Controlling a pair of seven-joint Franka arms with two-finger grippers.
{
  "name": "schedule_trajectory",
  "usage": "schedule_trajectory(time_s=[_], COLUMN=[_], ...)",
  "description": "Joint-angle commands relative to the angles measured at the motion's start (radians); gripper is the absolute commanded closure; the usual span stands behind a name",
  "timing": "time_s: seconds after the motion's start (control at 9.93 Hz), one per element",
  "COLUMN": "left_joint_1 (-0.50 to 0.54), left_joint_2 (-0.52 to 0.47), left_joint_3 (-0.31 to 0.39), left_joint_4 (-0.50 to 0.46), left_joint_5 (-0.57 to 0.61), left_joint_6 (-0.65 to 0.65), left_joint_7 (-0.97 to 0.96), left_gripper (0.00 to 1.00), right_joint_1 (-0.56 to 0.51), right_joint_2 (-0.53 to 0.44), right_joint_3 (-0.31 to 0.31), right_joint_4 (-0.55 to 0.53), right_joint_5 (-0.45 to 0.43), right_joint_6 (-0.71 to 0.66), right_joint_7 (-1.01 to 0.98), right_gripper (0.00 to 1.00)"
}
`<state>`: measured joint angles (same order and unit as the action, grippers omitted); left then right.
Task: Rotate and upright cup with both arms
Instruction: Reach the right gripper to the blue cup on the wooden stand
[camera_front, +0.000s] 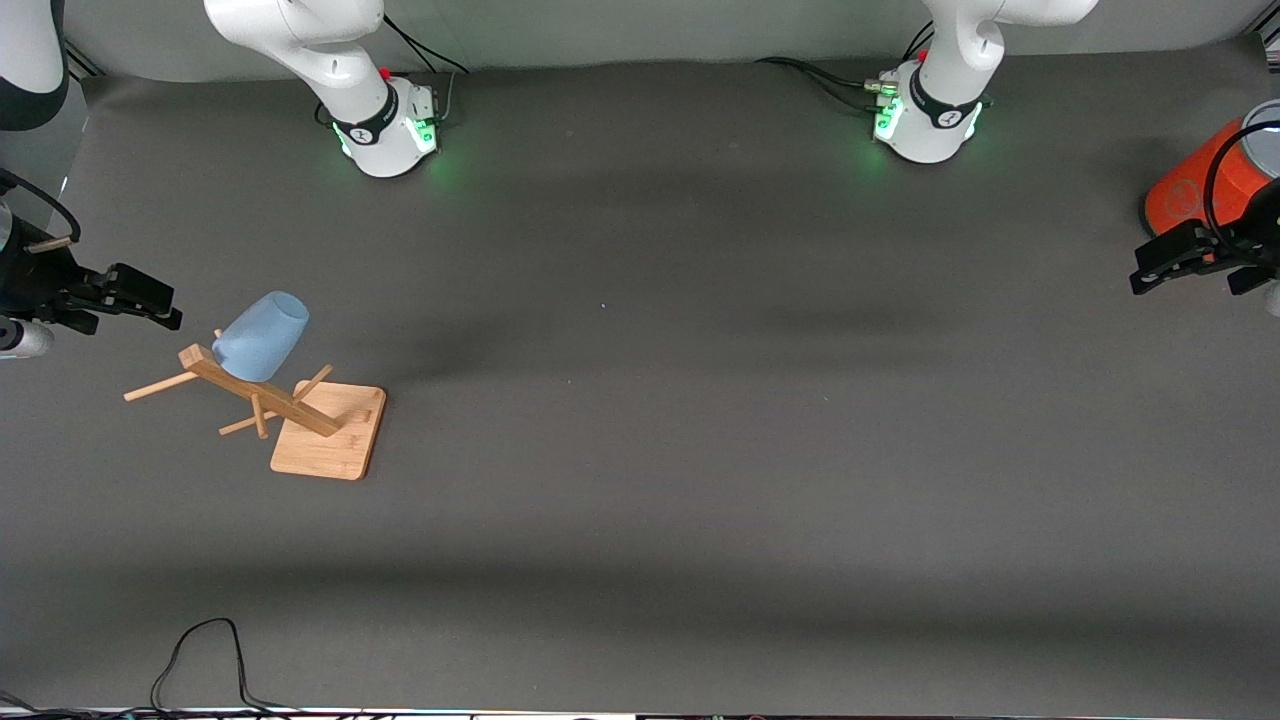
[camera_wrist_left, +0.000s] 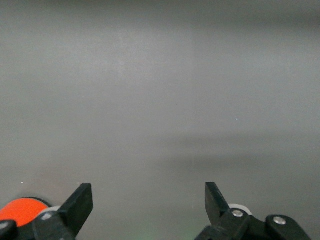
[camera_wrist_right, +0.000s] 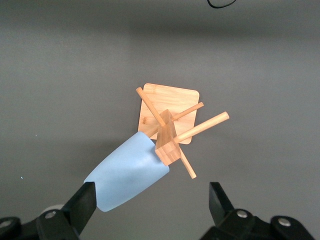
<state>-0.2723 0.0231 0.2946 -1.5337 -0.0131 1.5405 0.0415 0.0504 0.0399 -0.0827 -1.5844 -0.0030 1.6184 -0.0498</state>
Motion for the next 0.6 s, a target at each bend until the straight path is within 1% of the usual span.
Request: schedule_trajectory(time_s=[0.0,0.3,0.5], left_joint_1=[0.004,0.002,0.001], left_joint_2=[-0.005,0.006,0.006], left_joint_3=[0.000,0.000,0.000], left_joint_4=[0.009,0.014,0.018], left_joint_5=[0.006,-0.002,-0.004], left_joint_6=[-0.020,-0.002,0.027], left_joint_7=[0.006,0.006,0.006], left_gripper=[0.00,0.00,0.00], right_joint_1=[-0.011,-0.011,0.002], right_joint_2=[-0.002,-0.006,-0.020], right_joint_3=[0.014,0.009,0.014], right_joint_4=[0.001,-0.005,-0.023], right_joint_5=[-0.008,-0.005,0.000], right_joint_6=[-0.002,-0.006,-0.017], right_joint_7=[0.021,0.027,0.152], right_gripper=[0.00,0.00,0.00])
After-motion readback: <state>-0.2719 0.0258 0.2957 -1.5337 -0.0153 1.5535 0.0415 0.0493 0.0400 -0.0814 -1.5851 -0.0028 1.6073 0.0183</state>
